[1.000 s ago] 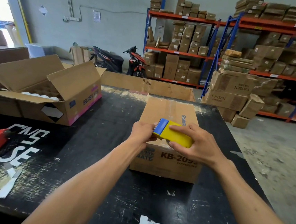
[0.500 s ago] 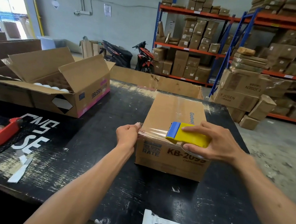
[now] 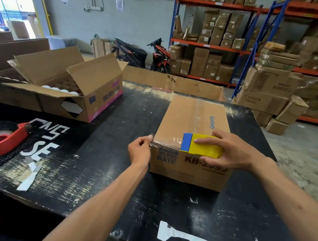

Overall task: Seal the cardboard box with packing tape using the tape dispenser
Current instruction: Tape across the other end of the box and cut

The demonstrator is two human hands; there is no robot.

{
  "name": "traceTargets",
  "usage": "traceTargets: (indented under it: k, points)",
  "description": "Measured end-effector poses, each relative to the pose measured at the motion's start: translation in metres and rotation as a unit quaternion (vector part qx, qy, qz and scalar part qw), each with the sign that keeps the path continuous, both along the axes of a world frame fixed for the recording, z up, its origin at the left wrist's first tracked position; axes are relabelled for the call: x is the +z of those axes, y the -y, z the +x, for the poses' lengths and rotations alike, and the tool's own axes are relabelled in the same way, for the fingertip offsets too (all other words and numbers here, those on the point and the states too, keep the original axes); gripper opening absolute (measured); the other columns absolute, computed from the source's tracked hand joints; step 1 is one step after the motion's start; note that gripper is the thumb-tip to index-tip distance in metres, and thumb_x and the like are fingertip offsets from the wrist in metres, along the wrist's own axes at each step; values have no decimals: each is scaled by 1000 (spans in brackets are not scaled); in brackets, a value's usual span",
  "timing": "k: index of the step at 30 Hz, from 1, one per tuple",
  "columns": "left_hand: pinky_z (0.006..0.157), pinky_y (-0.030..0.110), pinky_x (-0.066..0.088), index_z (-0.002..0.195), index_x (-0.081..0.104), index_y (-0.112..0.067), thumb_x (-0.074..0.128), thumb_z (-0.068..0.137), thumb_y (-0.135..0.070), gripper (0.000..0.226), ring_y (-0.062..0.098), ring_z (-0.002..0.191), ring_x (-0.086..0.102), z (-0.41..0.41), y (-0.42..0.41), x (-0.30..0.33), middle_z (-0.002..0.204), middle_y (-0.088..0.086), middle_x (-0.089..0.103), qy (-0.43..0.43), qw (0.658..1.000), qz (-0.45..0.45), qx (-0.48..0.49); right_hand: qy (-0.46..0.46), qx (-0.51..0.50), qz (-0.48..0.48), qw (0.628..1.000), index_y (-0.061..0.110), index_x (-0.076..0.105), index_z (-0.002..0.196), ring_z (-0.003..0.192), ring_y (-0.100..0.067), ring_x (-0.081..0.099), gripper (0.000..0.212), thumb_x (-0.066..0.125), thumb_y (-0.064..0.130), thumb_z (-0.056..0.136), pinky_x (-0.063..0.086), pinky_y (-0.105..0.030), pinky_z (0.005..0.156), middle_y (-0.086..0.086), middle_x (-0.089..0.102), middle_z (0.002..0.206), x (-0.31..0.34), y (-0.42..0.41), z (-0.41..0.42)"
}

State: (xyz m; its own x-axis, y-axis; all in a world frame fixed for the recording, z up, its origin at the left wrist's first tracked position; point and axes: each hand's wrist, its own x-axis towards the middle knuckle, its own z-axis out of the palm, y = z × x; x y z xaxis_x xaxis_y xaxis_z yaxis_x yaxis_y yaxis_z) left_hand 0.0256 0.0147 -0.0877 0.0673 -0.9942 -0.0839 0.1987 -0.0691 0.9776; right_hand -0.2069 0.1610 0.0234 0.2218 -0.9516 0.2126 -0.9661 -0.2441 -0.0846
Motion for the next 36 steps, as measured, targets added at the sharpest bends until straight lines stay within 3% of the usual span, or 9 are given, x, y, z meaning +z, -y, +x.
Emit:
traceTargets:
  k: [11,14,16,18,21,25,28,31,36]
  points:
    - [64,25,47,82,77,-14,76,87,-27,13,11,65,55,-5,8,-13,66,-4,65,-1,1000,8,-22,-24,-5,17,1000,42,59,137,72,-12,48,63,58,70,80,36,-18,60,8,43,89,-5,5,-5]
    - [83,31,52,121,66,-8,80,81,-36,51,17,87,62,-4,15,-9,81,-4,64,36,999,30,-11,-31,-16,21,999,42,60,136,75,-12,48,65,55,72,80,34,-17,61,8,43,90,-5,7,-6]
    - [93,36,48,142,48,-12,81,79,-43,77,19,100,59,2,18,-7,98,-1,60,137,990,-8,3,-32,-20,27,999,43,59,136,76,-12,47,65,55,73,79,31,-13,61,9,43,91,-6,8,-7]
    - [87,32,46,136,57,-16,76,87,-31,55,17,98,56,11,20,-6,106,1,59,250,943,-218,18,-32,-24,36,999,44,58,136,78,-11,47,66,54,74,78,30,-12,62,9,43,92,-7,9,-7]
    - [85,38,49,110,75,-13,65,89,-4,24,23,97,63,18,34,-9,107,3,70,341,759,-555,-19,-35,-28,36,998,45,59,136,78,-11,47,65,53,74,77,34,-20,64,9,44,91,-7,11,-6]
    - [99,40,51,118,73,-8,57,88,-5,33,26,113,66,10,50,-15,125,7,70,404,620,-654,-155,-38,-26,38,998,45,59,135,78,-12,48,64,53,73,78,35,-23,66,8,46,91,-4,12,-5]
    - [109,42,44,132,64,-7,50,95,-14,39,26,124,61,8,60,-22,138,11,61,453,594,-633,-203,-46,-23,40,998,46,58,136,79,-12,48,65,51,75,78,34,-21,64,8,46,92,-4,11,-5]
    - [114,40,38,138,58,-9,49,98,-12,41,22,131,54,10,63,-27,143,8,55,450,602,-627,-205,-60,-27,39,997,48,54,139,80,-12,48,67,48,77,79,30,-15,61,7,47,95,-3,10,-7]
    - [115,29,35,135,62,-13,67,90,1,48,18,128,56,7,64,-28,139,4,59,431,637,-600,-219,-108,-35,52,992,50,43,146,80,-14,48,71,38,80,81,35,-26,65,2,47,100,2,10,-3]
